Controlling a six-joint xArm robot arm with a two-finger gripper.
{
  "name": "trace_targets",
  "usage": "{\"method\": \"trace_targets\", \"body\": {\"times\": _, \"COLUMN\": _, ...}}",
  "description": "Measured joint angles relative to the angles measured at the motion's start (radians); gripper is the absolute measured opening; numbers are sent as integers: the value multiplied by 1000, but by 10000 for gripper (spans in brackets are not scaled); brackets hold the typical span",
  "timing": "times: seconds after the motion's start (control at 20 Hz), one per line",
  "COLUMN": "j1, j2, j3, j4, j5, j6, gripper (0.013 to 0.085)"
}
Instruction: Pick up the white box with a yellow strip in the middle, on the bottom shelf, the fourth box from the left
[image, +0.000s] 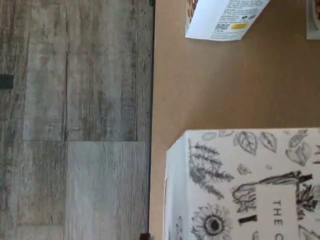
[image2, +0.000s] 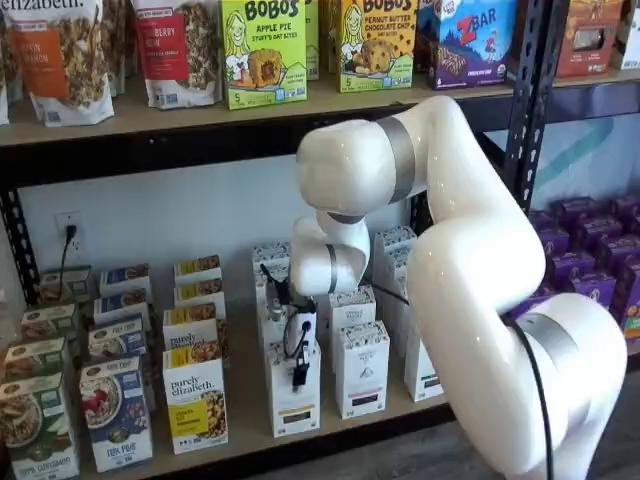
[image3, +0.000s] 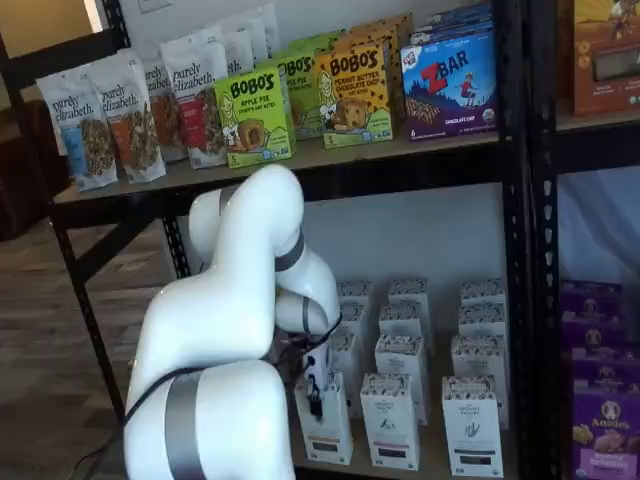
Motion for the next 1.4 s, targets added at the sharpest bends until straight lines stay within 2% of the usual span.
{"method": "trace_targets", "body": {"times": 0.15, "j1": 0, "j2": 0, "j3": -4, "j4": 5, "j5": 12, "j6": -4, "gripper": 650}}
{"method": "trace_targets", "body": {"times": 0.7, "j1": 0, "j2": -8, "j3": 6, "j4": -1, "j5": 11, "j6": 1, "gripper": 650}}
{"method": "trace_targets", "body": {"times": 0.75, "j1": 0, "j2": -9, "j3": 8, "j4": -1, "j5": 12, "j6": 1, "gripper": 610}}
{"method": "trace_targets", "body": {"times": 0.8, "j1": -1, "j2": -10, "j3": 9, "j4": -1, "j5": 13, "j6": 1, "gripper": 610}}
{"method": "trace_targets", "body": {"times": 0.9, "j1": -1, "j2": -12, "j3": 12, "j4": 3, "j5": 14, "j6": -4, "gripper": 530}}
{"method": "trace_targets", "body": {"times": 1.3, "j1": -2, "j2": -22, "j3": 25, "j4": 14, "j5": 7, "j6": -15, "gripper": 530}}
{"method": "trace_targets", "body": {"times": 1.35, "j1": -2, "j2": -24, "j3": 28, "j4": 15, "j5": 6, "j6": -16, "gripper": 490}}
{"method": "trace_targets", "body": {"times": 1.4, "j1": -2, "j2": -26, "j3": 31, "j4": 17, "j5": 4, "j6": -18, "gripper": 490}}
